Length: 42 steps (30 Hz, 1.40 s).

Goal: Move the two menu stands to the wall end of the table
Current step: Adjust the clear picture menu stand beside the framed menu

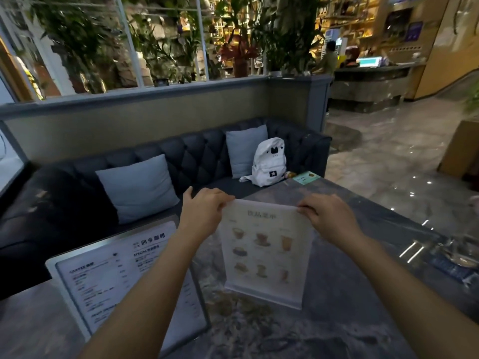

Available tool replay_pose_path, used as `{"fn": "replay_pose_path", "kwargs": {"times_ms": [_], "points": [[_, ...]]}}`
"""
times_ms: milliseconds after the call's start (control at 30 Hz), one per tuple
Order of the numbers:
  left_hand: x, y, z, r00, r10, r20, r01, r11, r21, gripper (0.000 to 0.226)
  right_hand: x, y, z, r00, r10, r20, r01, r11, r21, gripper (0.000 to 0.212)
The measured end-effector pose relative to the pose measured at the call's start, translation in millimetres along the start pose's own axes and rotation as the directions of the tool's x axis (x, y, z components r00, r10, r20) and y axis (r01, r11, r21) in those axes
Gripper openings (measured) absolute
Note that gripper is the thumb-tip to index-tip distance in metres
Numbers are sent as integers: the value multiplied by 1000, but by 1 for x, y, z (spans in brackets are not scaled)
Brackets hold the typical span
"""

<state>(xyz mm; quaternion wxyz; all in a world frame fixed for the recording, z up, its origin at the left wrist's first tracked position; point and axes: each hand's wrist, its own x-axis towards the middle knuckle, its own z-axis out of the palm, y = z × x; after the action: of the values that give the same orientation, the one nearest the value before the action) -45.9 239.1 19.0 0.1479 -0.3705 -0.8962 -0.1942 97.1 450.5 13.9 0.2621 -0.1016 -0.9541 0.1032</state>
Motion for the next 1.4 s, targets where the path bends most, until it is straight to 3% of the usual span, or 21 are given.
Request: {"fn": "replay_pose_path", "kwargs": {"times_ms": [333, 500, 1000, 1400], "points": [[-7, 3, 0, 993, 31, -115, -30, 999, 13, 15, 19, 18, 10, 999, -31, -38, 36, 991, 131, 10], [-22, 11, 1, 983, 60, -176, -46, 996, 81, 18, 37, 27, 17, 998, -66, -8, 66, 980, 187, 8], [-39, 30, -1, 975, -54, -214, 72, 995, 73, 18, 67, 44, 43, 989, -134, -67, 149, 882, 447, 4], [-43, 36, -7, 980, -93, -176, 105, 993, 58, 10, 62, 44, 31, 977, -213, -9, 199, 895, 400, 12]]}}
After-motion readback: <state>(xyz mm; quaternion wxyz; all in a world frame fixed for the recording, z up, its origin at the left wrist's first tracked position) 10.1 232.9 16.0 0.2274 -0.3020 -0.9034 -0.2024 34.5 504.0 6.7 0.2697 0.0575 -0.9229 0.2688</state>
